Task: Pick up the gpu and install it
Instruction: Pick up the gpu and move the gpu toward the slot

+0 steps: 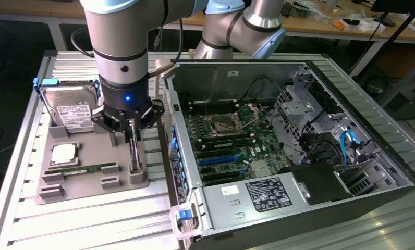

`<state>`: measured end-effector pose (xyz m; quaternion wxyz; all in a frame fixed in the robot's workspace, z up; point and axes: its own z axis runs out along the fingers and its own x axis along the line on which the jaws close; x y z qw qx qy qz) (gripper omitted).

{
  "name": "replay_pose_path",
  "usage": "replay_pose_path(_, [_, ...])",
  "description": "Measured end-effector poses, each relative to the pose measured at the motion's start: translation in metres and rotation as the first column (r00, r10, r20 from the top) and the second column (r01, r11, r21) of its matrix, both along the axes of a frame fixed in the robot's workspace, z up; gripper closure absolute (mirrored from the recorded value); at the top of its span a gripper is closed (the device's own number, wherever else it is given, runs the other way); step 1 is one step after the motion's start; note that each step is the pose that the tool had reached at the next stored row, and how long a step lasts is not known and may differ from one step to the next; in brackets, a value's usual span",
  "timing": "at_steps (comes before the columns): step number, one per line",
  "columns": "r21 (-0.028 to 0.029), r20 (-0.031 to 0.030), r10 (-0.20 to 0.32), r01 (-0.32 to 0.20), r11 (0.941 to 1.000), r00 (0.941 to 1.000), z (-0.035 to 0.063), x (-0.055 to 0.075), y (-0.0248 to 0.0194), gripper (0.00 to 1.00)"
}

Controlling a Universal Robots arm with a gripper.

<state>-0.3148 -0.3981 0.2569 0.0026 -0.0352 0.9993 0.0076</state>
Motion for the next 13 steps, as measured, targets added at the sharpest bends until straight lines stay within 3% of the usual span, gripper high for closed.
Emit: replay_pose_path(13, [0.0, 0.0001, 0.0, 0.0, 1.0, 1.0, 0.0169, 0.0, 0.0, 0.72])
